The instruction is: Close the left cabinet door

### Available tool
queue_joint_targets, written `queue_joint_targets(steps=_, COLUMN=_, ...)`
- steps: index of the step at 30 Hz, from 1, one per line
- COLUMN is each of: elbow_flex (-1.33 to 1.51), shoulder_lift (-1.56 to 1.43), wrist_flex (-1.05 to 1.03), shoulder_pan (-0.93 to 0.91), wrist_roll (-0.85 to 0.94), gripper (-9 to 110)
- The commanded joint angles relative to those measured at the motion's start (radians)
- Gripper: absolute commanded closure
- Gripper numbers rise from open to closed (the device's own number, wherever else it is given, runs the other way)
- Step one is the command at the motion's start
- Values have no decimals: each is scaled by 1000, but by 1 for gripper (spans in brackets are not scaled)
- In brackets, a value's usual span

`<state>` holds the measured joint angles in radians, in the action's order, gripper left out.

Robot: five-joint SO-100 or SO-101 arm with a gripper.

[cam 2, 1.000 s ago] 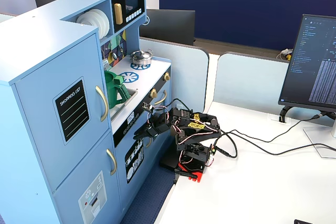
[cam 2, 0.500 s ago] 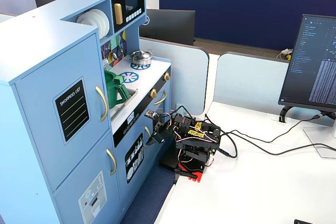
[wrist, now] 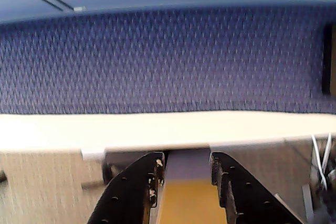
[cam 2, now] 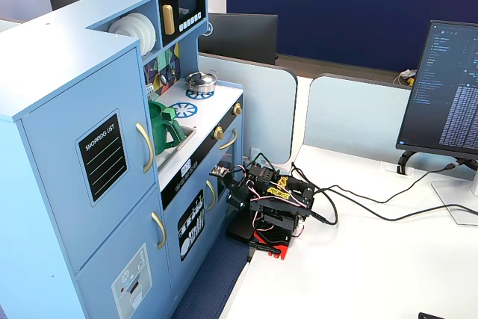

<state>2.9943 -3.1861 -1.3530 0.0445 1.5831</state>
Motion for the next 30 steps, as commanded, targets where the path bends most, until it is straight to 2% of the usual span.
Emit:
queue_joint_targets(steps=1, elbow_flex=2, shoulder_lift=8, wrist_flex=-163, shoulder_pan=-14, wrist_roll=-18, gripper=101)
queue_joint_targets(steps=3, elbow_flex=2, shoulder_lift=8, wrist_flex=-179, shoulder_pan=-18, wrist_roll=-81, gripper=101)
queue_joint_targets(steps=30, elbow_flex=2, shoulder_lift=8, wrist_flex=-179, shoulder_pan=-46, wrist_roll=-72, gripper=100)
